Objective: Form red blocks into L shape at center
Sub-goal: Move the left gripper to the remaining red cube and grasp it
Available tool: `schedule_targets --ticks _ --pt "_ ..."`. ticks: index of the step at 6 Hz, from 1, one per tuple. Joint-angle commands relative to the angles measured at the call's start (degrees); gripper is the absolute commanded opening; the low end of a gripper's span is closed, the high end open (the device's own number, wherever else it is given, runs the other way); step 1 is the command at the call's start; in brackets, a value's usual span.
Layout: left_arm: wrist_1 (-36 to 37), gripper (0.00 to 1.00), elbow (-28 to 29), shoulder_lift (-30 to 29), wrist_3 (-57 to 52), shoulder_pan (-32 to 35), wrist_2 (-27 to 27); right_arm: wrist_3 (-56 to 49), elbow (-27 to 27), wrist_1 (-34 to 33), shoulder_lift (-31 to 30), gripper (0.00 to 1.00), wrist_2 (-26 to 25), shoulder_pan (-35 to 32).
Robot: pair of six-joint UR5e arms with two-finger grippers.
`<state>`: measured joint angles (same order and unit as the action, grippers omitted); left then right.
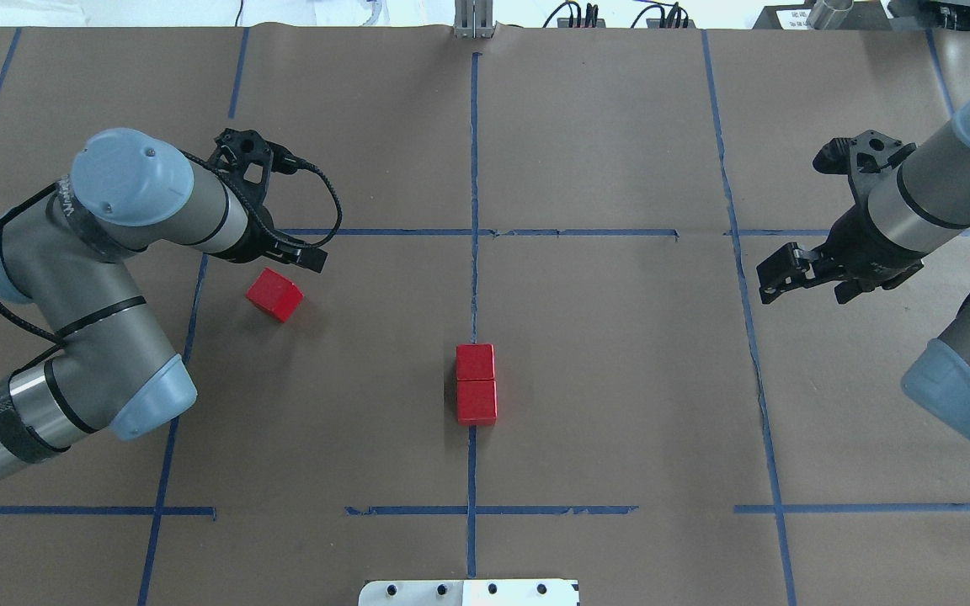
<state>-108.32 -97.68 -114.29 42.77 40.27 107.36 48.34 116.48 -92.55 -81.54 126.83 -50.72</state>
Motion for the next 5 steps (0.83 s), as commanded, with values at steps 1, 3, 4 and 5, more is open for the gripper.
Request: schedule_targets --ticks 1,3,4,5 --pt "-0.92 1.00 2.13 0.91 -2.16 0.34 2.58 0.00 -0.02 0.00 0.06 1.00 -0.09 0.01" --pt "-1.81 1.00 3.36 0.91 -1.90 0.16 4.35 0.00 0.07 0.00 0.06 1.00 -0.09 0.01" --pt "-1.81 1.00 3.89 0.91 -1.90 -0.19 4.35 0.00 -0.02 0.00 0.06 1.00 -0.09 0.01" --pt "-1.81 1.00 4.68 0.91 -2.08 -0.28 4.35 -0.09 -0.02 0.00 0.06 1.00 -0.09 0.01"
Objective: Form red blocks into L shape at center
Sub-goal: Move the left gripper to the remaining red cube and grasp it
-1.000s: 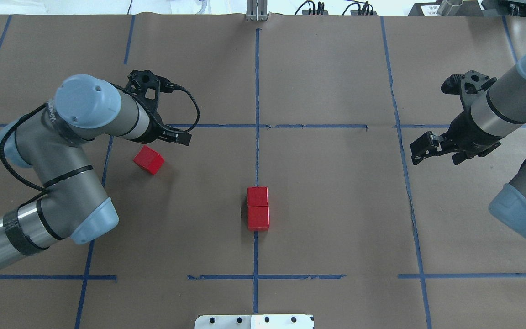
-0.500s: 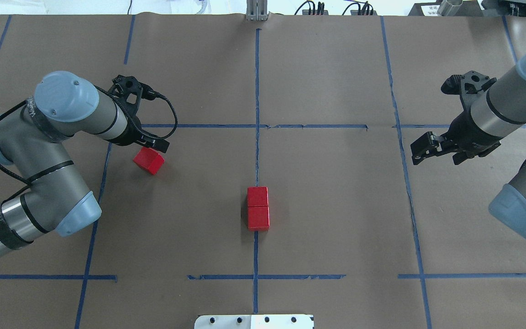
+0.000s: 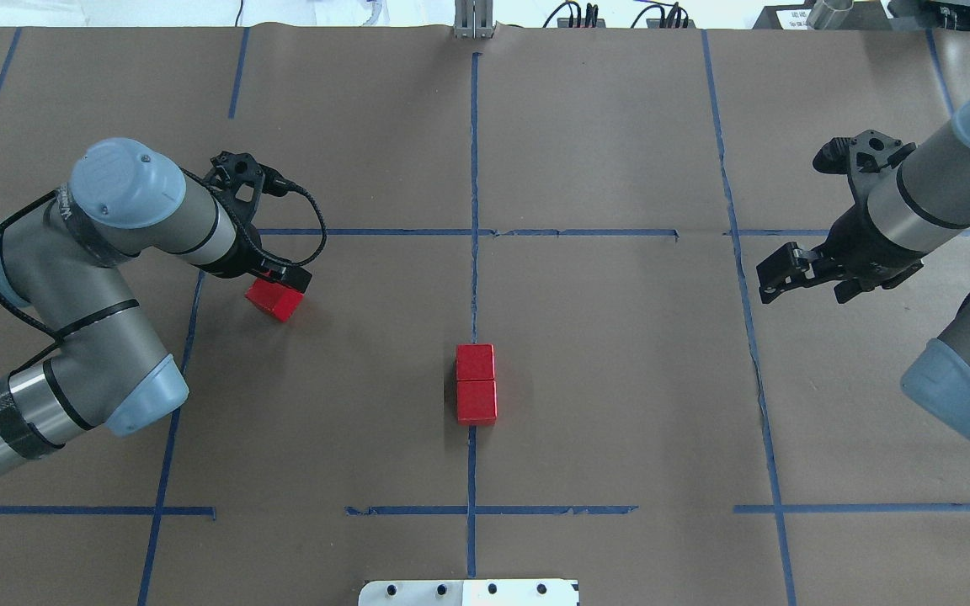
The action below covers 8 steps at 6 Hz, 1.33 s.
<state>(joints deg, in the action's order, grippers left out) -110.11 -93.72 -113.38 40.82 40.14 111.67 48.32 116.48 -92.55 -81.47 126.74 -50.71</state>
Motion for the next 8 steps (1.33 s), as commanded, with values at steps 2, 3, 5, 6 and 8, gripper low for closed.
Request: schedule_targets --ticks 2,3,5,6,8 --pt "-0.11 1.00 1.08 -0.17 -0.12 -0.23 0.04 0.02 0.06 0.00 0.00 1.00 0.00 0.00" --pt "-0.11 0.99 1.95 -0.26 -0.21 -0.24 0.04 0.02 0.06 0.00 0.00 1.00 0.00 0.00" --pt "-0.02 0.98 2.22 -0.61 0.05 -1.19 0.04 0.02 0.06 0.00 0.00 1.00 0.00 0.00" --pt "-0.02 0.95 2.31 -0.53 -0.03 -1.55 0.04 0.02 0.06 0.00 0.00 1.00 0.00 0.00" --pt "-0.11 0.75 2.23 -0.44 -0.73 -1.64 0.13 0.02 0.41 0.00 0.00 1.00 0.09 0.00"
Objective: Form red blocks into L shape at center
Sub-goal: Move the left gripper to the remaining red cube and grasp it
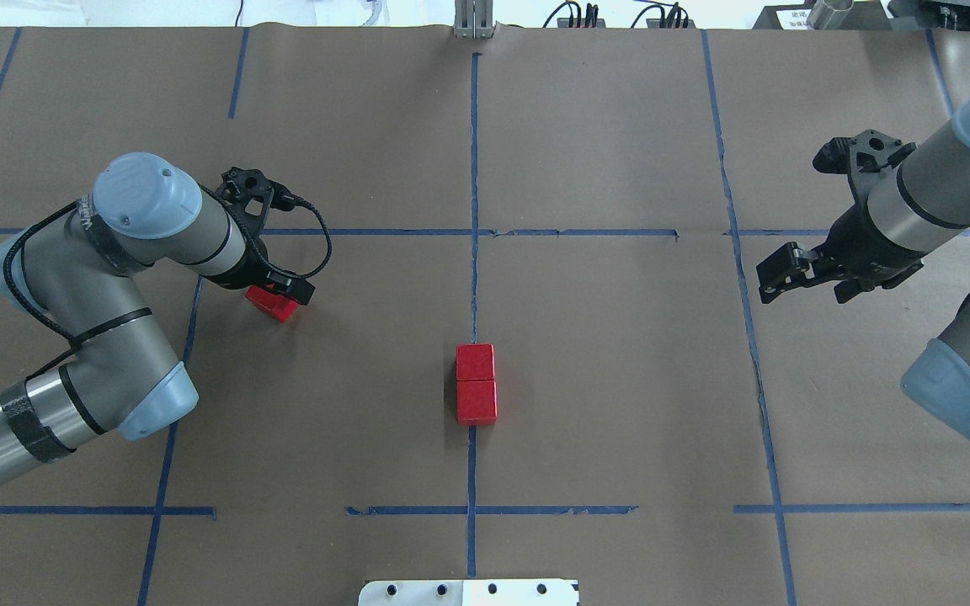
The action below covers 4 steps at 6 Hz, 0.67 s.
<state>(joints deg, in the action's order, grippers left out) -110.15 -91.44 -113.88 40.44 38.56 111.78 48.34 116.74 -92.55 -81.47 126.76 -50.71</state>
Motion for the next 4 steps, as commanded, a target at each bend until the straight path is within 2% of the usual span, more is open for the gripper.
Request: schedule_targets --ticks 1,2,3,4 --pt "-0.06 0.53 -0.14 0.23 -0.45 -0.06 0.02 0.00 0.25 0.00 0.00 1.00 0.15 0.00" --pt "0.20 0.22 -0.92 0.23 -0.45 -0.06 0.11 0.09 0.33 0.00 0.00 1.00 0.15 0.00" --pt "0.90 0.02 -1.45 -0.46 0.59 -0.06 -0.07 0.09 0.51 0.00 0.00 1.00 0.24 0.00" --pt "1.34 0.00 -3.20 -0.47 6.87 -0.06 -0.16 0.09 0.42 0.00 0.00 1.00 0.24 0.00"
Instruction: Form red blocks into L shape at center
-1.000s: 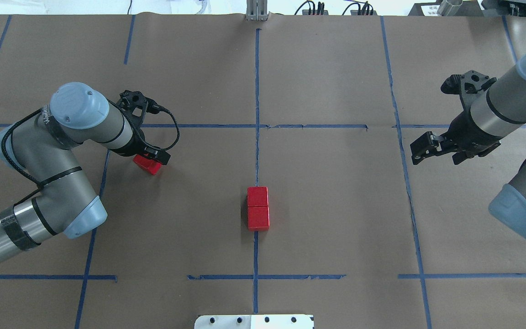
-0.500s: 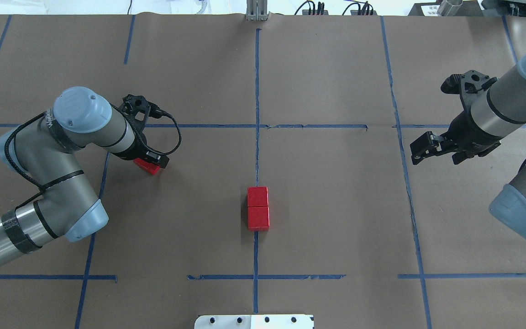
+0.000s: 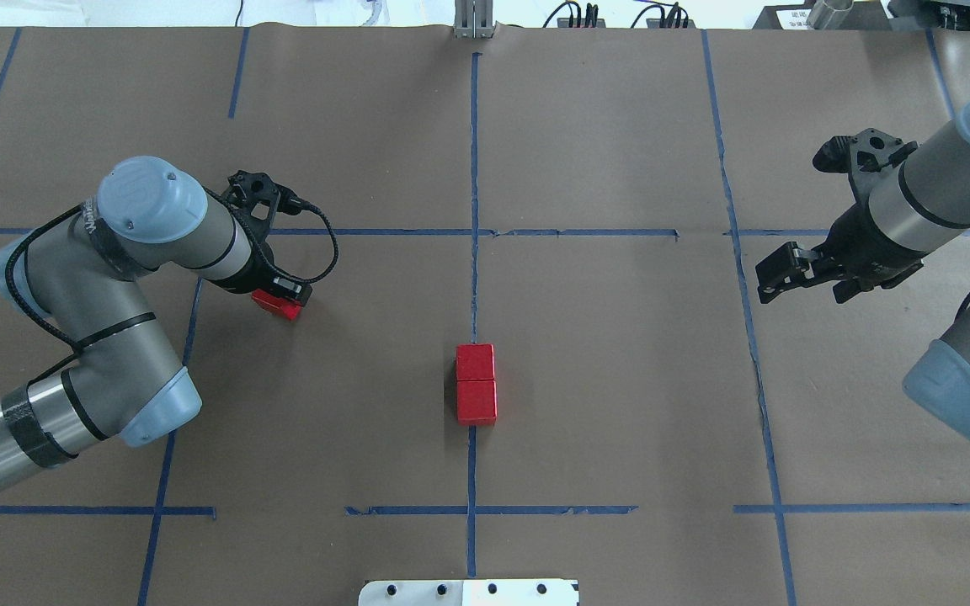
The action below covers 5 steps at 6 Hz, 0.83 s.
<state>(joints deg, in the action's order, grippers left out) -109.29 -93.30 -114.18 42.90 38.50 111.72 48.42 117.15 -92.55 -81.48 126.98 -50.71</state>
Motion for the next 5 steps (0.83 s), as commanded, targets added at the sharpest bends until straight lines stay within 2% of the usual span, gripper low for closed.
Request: schedule_targets --ticks 1,2,3,5 --pt "5.79 0.00 -2.58 -2.86 16.48 -0.17 -0.71 -0.08 0.01 0.00 0.00 1.00 0.02 0.00" --pt "9.67 0.00 -3.20 -5.41 19.65 -0.79 -2.45 -0.08 -0.08 0.00 0.00 1.00 0.02 0.00" --pt "13.54 0.00 -5.21 -7.18 24.81 -3.58 -6.47 -0.08 -0.17 0.00 0.00 1.00 0.02 0.00" --pt "17.79 0.00 -8.28 -9.04 43.67 -6.84 -6.60 -0.08 -0.52 0.00 0.00 1.00 0.02 0.00"
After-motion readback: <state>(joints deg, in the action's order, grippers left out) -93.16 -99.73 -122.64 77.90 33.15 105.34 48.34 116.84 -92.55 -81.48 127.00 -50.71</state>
